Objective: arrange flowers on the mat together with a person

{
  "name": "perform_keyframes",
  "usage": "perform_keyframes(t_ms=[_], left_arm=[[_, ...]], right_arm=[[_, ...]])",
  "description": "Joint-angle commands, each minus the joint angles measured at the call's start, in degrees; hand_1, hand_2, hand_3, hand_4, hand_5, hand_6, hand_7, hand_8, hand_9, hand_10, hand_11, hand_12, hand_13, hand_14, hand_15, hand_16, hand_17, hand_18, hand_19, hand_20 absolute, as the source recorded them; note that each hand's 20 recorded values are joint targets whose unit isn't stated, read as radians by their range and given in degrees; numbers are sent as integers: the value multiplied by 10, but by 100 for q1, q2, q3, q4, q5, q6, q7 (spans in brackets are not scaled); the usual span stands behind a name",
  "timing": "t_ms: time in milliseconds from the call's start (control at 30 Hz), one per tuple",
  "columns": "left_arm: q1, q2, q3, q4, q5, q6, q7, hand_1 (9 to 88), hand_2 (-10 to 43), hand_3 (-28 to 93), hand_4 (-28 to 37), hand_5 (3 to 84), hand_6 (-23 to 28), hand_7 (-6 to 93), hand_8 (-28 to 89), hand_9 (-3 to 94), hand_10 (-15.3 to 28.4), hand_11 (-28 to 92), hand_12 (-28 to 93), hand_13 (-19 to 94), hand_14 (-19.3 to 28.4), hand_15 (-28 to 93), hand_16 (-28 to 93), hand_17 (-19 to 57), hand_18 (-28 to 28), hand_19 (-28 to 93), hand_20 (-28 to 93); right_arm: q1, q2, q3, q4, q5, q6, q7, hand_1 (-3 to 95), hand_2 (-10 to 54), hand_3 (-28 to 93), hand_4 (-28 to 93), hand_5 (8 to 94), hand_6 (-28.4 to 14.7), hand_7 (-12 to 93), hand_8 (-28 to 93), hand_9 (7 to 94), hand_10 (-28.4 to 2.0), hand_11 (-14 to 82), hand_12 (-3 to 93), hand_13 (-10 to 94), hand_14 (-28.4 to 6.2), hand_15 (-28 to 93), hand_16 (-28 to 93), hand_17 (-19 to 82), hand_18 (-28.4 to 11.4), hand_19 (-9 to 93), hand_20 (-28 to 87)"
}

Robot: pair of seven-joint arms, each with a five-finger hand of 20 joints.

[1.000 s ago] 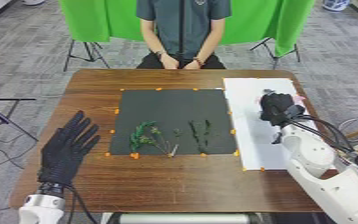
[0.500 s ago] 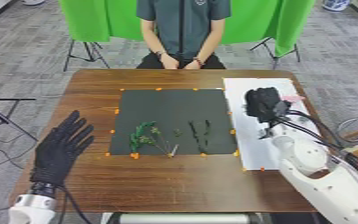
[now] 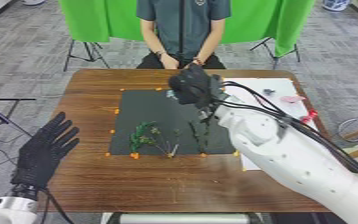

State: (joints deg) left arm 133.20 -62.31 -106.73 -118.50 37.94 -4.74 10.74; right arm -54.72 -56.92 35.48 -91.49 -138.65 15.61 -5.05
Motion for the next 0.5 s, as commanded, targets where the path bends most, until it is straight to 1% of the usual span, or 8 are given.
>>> perform_keyframes(t_ms=[33,100,167,233,300,333,400,500], left_arm=[[-71,140,19,24,-24,176,118,241,-33,702,-283,291,33,123,-70,219,105,145,150,189,130,144,44,-119,206,381,92],[-135,168,55,40,-12,201,109,241,-33,704,-283,292,33,124,-70,219,105,144,149,188,129,143,44,-119,205,381,92],[-151,196,90,41,-24,225,174,242,-33,703,-283,292,33,124,-70,218,104,144,150,186,129,142,45,-119,205,381,92],[-257,247,120,82,-18,221,141,241,-33,703,-283,292,33,124,-71,217,105,144,150,186,128,141,45,-119,205,381,92],[-237,279,134,54,-24,242,177,240,-33,704,-283,292,33,124,-71,217,105,143,150,186,128,140,46,-119,205,381,92],[-230,253,130,38,0,224,174,240,-33,704,-283,292,33,124,-71,217,105,143,150,186,128,140,46,-119,205,381,92],[-333,291,178,65,24,176,159,240,-33,704,-283,292,33,124,-71,217,105,143,150,185,128,140,47,-119,205,381,92],[-385,351,228,66,30,188,177,241,-32,703,-283,292,33,124,-71,216,104,143,150,184,127,139,47,-119,205,380,92]], right_arm=[[262,-1209,-427,452,-725,-418,-619,525,-95,786,-283,744,17,442,15,914,-49,191,498,753,-49,761,287,384,-200,897,443],[315,-1561,-436,879,-923,-377,-880,525,-95,786,-283,744,17,442,15,914,-49,190,498,754,-48,762,285,384,-201,897,444],[289,-1706,-469,957,-1095,-415,-906,524,-95,786,-283,744,17,443,14,914,-49,190,496,754,-48,762,284,384,-200,897,445],[202,-1858,-403,1022,-1272,-448,-945,523,-95,788,-283,743,17,443,13,915,-48,189,496,754,-48,762,284,384,-201,897,446],[158,-1965,-493,1053,-1404,-455,-864,525,-95,783,-283,743,17,445,13,914,-48,190,498,754,-48,763,283,384,-200,897,446],[121,-2005,-493,1071,-1468,-452,-873,527,-95,777,-283,740,18,447,15,912,-48,188,499,752,-49,764,284,383,-200,897,446],[85,-2067,-526,1130,-1613,-392,-866,529,-95,774,-283,735,19,450,17,911,-49,188,500,750,-48,764,283,381,-199,897,447],[38,-2160,-565,1268,-1831,-287,-947,527,-95,778,-283,732,21,454,14,909,-49,187,500,747,-49,763,283,379,-198,896,447]])
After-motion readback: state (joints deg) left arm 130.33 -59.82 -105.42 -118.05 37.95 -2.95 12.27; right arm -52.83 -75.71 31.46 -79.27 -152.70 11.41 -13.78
